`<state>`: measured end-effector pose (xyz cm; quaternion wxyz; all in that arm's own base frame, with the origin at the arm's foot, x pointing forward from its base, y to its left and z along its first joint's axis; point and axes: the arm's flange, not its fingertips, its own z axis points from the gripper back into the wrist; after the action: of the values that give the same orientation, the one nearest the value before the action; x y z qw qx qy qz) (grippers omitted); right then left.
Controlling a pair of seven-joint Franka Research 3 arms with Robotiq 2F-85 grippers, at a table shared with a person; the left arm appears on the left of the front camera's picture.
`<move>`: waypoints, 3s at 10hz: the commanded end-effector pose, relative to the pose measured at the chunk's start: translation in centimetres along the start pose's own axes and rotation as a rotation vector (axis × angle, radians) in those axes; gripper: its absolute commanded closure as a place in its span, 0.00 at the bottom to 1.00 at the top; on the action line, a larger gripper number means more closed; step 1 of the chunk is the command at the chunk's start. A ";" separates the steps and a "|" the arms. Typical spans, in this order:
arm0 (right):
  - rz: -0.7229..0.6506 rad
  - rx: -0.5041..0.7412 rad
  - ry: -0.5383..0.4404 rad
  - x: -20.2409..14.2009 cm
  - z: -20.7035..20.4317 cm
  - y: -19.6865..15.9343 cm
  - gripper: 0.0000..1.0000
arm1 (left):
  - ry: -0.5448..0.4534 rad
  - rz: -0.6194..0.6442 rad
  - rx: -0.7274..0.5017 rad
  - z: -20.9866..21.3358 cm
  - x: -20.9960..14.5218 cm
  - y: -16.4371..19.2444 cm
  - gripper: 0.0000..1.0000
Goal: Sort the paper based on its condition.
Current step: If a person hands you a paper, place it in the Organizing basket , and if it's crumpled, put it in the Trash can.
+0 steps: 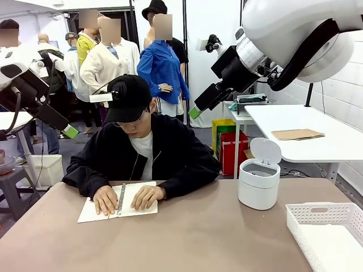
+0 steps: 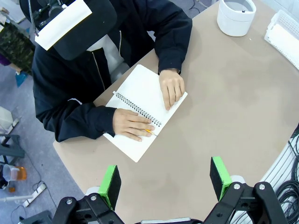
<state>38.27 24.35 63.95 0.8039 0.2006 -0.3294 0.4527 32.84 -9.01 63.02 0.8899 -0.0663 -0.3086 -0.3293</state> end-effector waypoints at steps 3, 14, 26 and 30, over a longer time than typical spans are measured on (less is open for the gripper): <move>-0.002 0.005 0.003 -0.5 -0.1 0.2 0.00 | 0.001 0.001 0.005 0.0 0.0 0.0 0.00; -0.002 0.005 0.003 -0.5 -0.1 0.2 0.00 | 0.001 0.001 0.005 0.0 0.0 0.0 0.00; -0.002 0.005 0.003 -0.5 -0.1 0.2 0.00 | 0.001 0.001 0.005 0.0 0.0 0.0 0.00; -0.002 0.005 0.003 -0.5 -0.1 0.2 0.00 | 0.001 0.001 0.005 0.0 0.0 0.0 0.00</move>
<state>38.27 24.36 63.94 0.8039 0.2006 -0.3294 0.4527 32.84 -9.01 63.02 0.8899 -0.0663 -0.3086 -0.3293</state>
